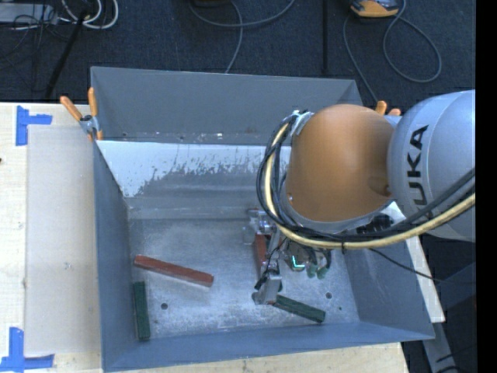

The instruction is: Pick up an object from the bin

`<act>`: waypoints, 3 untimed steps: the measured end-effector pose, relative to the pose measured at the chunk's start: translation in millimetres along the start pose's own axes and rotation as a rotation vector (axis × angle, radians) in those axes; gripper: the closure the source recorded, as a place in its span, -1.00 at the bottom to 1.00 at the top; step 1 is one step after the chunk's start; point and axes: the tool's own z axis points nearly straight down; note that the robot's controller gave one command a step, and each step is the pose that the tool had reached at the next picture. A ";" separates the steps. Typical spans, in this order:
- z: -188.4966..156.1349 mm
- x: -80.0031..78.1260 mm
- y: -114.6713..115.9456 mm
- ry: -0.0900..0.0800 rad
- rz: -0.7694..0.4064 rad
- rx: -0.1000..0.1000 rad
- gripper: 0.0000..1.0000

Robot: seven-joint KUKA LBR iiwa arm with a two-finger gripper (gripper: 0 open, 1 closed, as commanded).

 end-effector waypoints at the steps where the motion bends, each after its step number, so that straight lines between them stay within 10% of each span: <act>1: 160.5 -42.6 17.9 -0.001 -0.235 0.000 -1.00; 2: 172.9 -106.1 74.9 -0.011 -0.370 -0.002 -1.00; 3: 172.5 -106.1 72.9 -0.010 -0.364 -0.001 1.00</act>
Offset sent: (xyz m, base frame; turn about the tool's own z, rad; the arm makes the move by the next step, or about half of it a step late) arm 0.0427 0.0176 -0.1565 -0.2348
